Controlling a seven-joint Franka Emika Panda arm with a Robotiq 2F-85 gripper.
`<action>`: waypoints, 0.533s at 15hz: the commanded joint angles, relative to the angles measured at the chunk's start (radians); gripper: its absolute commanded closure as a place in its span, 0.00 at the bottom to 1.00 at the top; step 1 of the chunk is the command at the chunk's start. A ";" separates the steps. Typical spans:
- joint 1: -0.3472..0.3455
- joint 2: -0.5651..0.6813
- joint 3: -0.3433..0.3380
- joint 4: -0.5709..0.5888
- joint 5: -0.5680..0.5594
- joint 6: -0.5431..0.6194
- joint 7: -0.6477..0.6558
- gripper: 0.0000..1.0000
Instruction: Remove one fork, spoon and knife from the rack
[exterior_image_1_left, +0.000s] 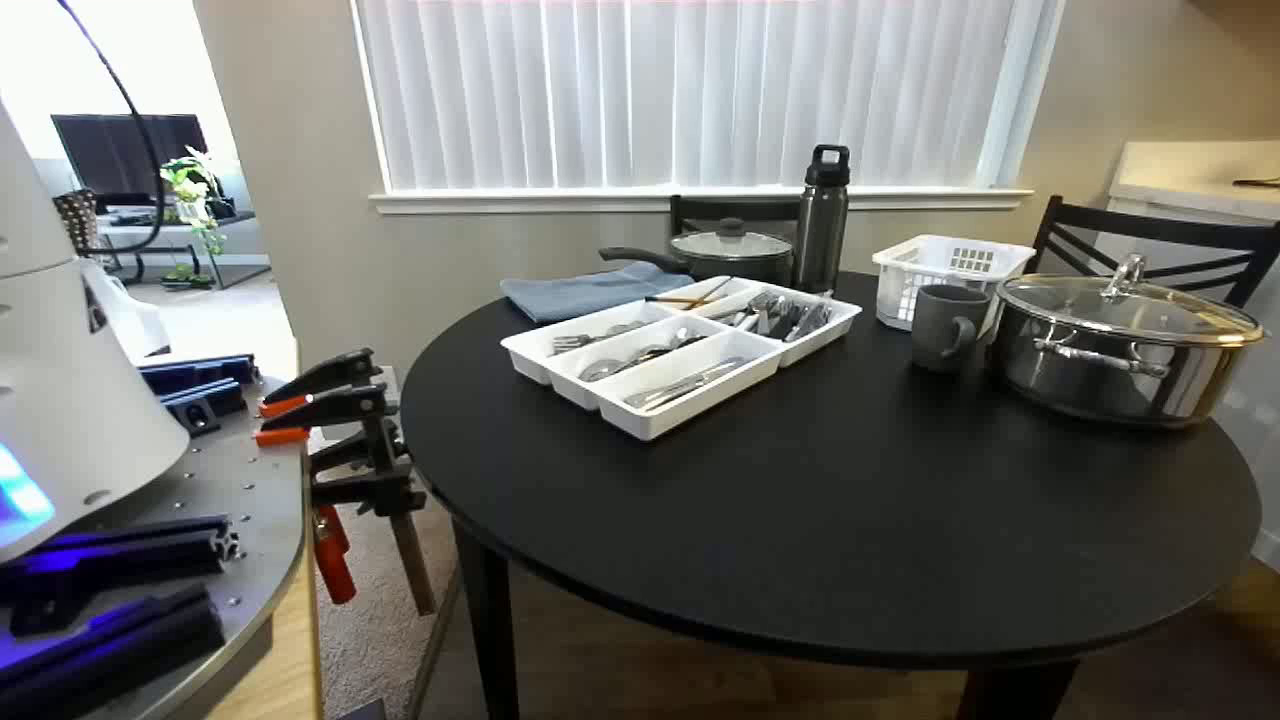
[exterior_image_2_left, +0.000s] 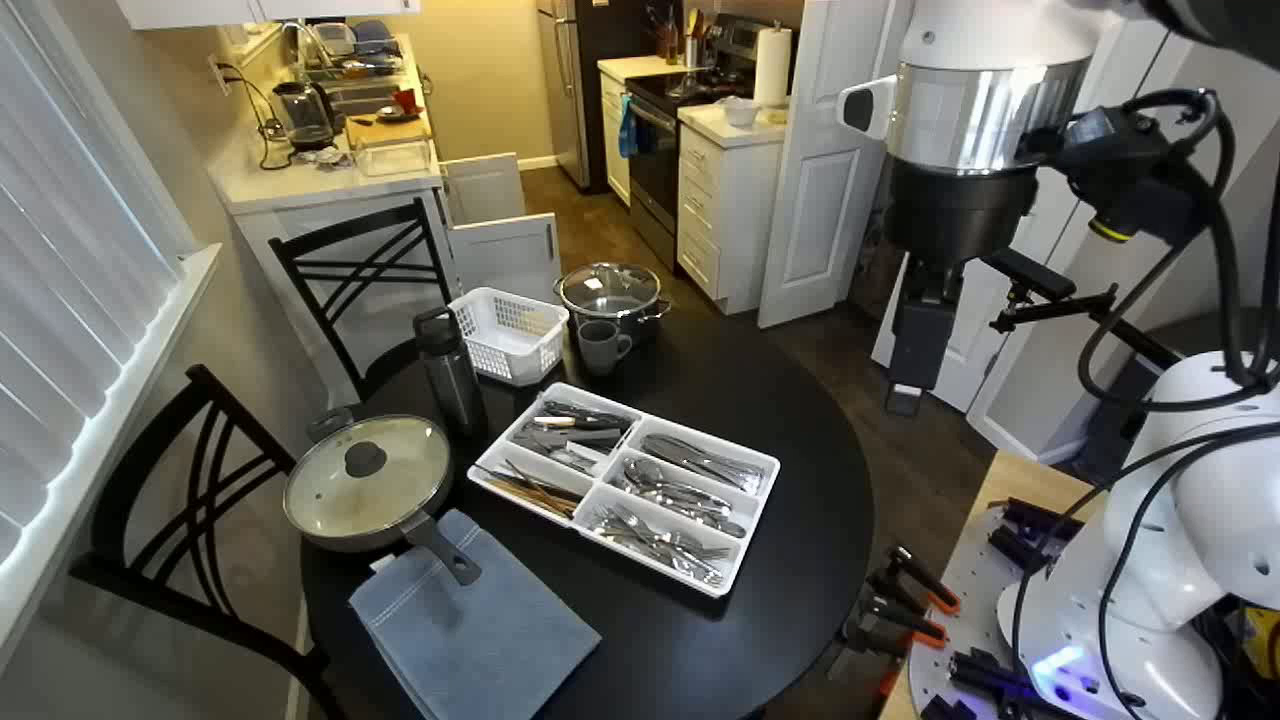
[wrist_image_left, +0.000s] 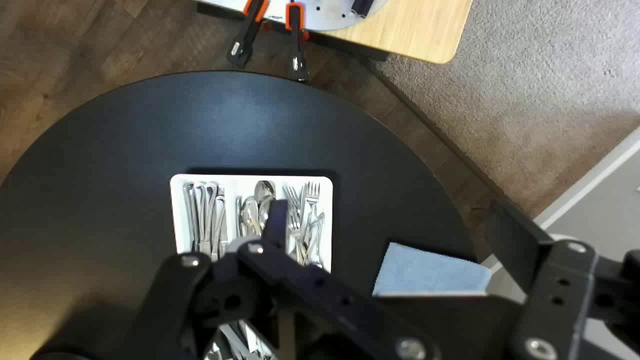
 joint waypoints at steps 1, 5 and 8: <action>-0.008 0.000 0.005 0.003 0.003 -0.003 -0.004 0.00; -0.008 0.000 0.005 0.003 0.003 -0.003 -0.004 0.00; -0.009 0.022 0.001 -0.079 0.072 0.104 0.012 0.00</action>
